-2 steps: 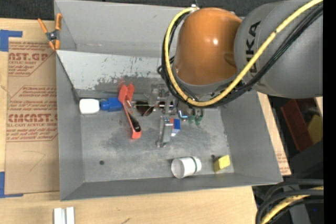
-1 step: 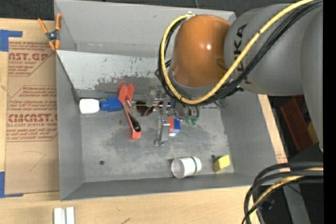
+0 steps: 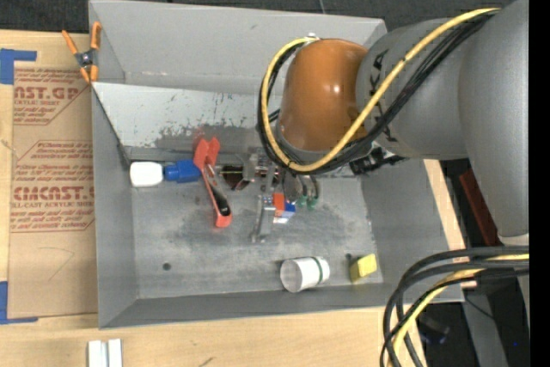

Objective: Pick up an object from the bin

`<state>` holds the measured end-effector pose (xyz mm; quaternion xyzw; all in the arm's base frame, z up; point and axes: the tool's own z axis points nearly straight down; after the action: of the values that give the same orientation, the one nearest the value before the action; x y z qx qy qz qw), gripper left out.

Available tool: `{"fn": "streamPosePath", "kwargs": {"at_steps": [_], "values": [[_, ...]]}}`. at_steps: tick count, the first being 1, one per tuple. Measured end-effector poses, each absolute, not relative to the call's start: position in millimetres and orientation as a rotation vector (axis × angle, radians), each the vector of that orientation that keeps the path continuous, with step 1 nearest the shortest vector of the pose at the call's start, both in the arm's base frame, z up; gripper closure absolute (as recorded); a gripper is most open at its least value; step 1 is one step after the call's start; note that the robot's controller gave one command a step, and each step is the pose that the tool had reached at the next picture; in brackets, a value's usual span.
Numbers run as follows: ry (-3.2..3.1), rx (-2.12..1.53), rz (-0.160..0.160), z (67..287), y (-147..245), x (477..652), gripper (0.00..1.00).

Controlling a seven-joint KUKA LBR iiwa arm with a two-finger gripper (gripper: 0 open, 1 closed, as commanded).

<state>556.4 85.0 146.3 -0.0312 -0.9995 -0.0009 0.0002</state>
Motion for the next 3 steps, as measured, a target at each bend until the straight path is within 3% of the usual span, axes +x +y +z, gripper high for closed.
{"fn": "streamPosePath", "kwargs": {"at_steps": [1, 2, 3], "values": [[-3.129, -0.304, -0.006, 156.9, 44.2, 552.3, 0.0], [-3.127, -0.366, -0.002, 138.3, 34.3, 562.2, 0.0], [-3.139, -0.176, -0.005, 121.1, 35.3, 561.9, 0.0]]}}
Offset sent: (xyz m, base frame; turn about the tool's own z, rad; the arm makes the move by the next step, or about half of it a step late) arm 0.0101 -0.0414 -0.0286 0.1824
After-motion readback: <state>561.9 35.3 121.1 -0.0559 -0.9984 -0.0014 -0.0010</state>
